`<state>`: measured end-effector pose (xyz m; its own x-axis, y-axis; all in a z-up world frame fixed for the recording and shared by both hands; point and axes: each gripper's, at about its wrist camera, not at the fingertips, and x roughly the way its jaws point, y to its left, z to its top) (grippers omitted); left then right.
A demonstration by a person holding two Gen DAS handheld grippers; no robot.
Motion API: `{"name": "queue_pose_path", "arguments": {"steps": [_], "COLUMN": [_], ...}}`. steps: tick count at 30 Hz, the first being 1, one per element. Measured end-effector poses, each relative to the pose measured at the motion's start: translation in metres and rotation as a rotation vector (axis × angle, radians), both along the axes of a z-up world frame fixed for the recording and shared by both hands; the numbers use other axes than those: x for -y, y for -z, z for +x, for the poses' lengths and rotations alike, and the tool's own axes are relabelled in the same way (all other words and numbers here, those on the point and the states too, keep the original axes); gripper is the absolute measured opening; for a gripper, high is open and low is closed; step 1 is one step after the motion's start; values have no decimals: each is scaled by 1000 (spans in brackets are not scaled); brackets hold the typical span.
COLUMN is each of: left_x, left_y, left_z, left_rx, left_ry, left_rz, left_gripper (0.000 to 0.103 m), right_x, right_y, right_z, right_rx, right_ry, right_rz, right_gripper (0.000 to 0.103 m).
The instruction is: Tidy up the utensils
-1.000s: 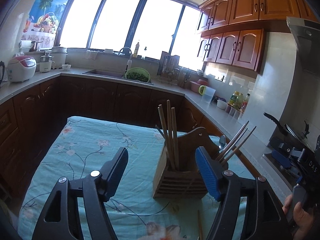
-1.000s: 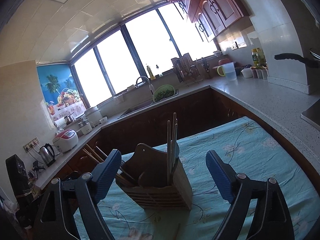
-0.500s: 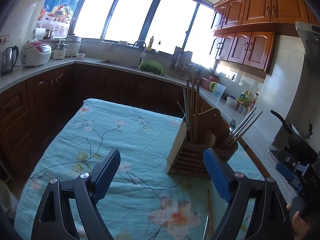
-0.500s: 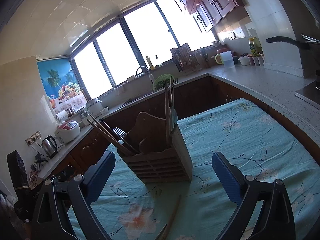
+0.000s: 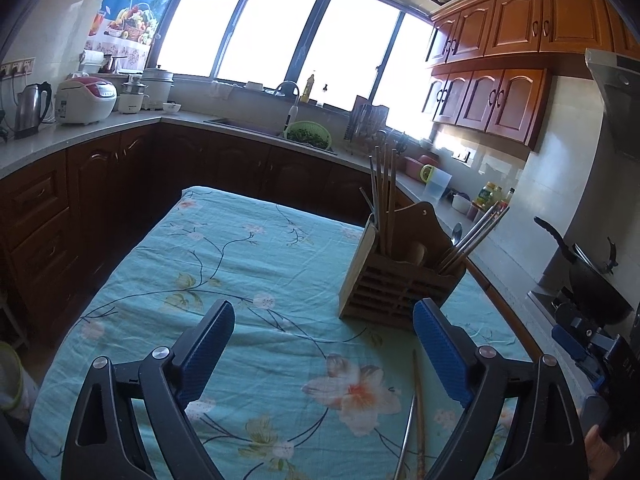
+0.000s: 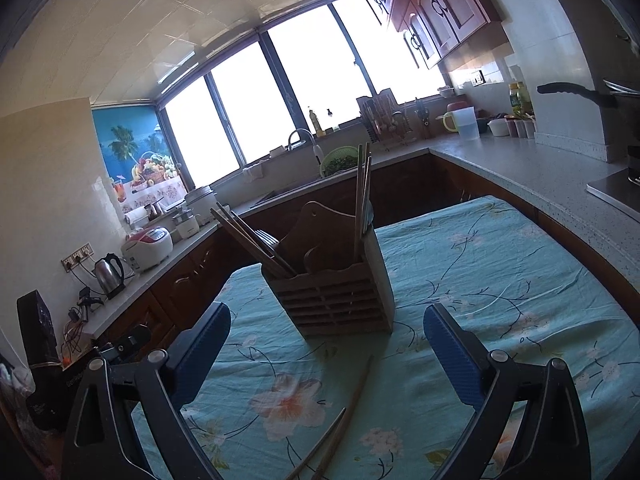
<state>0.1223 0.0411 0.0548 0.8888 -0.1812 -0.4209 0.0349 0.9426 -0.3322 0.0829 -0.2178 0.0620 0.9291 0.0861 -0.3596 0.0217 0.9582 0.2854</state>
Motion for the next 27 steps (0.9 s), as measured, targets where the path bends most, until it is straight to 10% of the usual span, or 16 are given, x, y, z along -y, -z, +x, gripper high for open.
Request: {"name": "queue_pose_path", "arguments": {"steps": [14,27], "left_x": [6,14], "left_y": [-20,32], "left_z": [-72,-120], "left_rx": [204,151], "left_ry": [-24,-53], "left_rz": [169,194], "left_gripper": [102,102], "right_x": [-35,-39], "right_y": [-35,26], "right_z": [-53,-96], "right_rx": [188,121], "right_ry": [-4,63], "right_rz": [-202,-270], "right_gripper": [103,103]}}
